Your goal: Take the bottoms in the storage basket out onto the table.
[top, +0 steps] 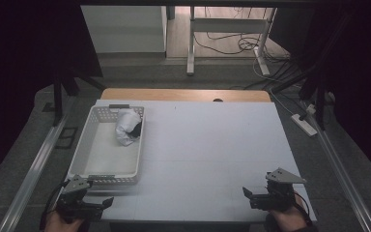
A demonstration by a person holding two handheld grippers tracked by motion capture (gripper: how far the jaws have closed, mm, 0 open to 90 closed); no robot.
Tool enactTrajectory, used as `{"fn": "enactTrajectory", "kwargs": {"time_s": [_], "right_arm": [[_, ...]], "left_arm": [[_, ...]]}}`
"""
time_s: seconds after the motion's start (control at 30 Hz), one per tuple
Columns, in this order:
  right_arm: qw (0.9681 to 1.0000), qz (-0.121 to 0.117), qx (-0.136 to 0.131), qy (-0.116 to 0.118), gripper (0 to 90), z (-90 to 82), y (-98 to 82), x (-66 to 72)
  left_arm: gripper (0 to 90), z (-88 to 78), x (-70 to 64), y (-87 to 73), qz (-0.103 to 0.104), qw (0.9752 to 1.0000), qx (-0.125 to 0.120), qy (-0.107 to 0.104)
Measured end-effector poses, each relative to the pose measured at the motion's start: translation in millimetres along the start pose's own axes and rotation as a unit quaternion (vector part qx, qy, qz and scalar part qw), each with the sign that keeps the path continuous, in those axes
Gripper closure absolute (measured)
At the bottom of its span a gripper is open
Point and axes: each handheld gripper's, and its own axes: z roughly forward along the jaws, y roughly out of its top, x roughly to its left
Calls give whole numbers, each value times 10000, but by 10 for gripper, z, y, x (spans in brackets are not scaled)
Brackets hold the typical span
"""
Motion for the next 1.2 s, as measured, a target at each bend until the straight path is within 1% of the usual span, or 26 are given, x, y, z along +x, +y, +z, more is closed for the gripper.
{"fn": "enactTrajectory", "kwargs": {"time_s": [0.03, 0.07, 0.13, 0.3, 0.57, 0.7, 0.8, 0.97, 1.0, 1.1, 1.2], "right_arm": [[10000, 12, 11, -8, 0, -1, -2, -8], [10000, 75, -12, 46, 0, -2, -4, -24], [9999, 97, -7, 106, 0, -1, -6, -33], [9998, -61, 92, 146, 0, 18, -2, -1], [9997, 26, 88, 222, 0, 18, -4, -18], [9997, -6, 109, 240, 0, 23, -3, -14], [9997, 31, 104, 231, 0, 24, -3, -18], [9996, 58, 106, 256, 0, 25, -3, -24], [9996, 41, 125, 250, 0, 27, -2, -20], [9996, 16, 141, 251, 0, 29, -1, -19], [9995, 7, 151, 261, 0, 33, 0, -18]], "left_arm": [[20, 0, 0, 0, 0, 10000, 0, 0], [21, 4, -3, 3, 22, 10000, 30, -1], [21, 4, 2, 3, 6, 10000, 22, -30], [24, 2, 21, 3, -41, 9999, 15, -106], [24, 7, 22, 5, -37, 9999, 30, -132], [22, 3, 33, 5, -50, 9998, 17, -193], [11, 0, 41, 4, -66, 9997, 1, -240], [0, -9, 43, 5, -72, 9996, -35, -260], [0, -16, 45, 6, -64, 9996, -98, -273], [0, -25, 43, 15, -60, 9995, -125, -279], [0, -31, 21, 37, -5, 9995, -134, -285]]}}
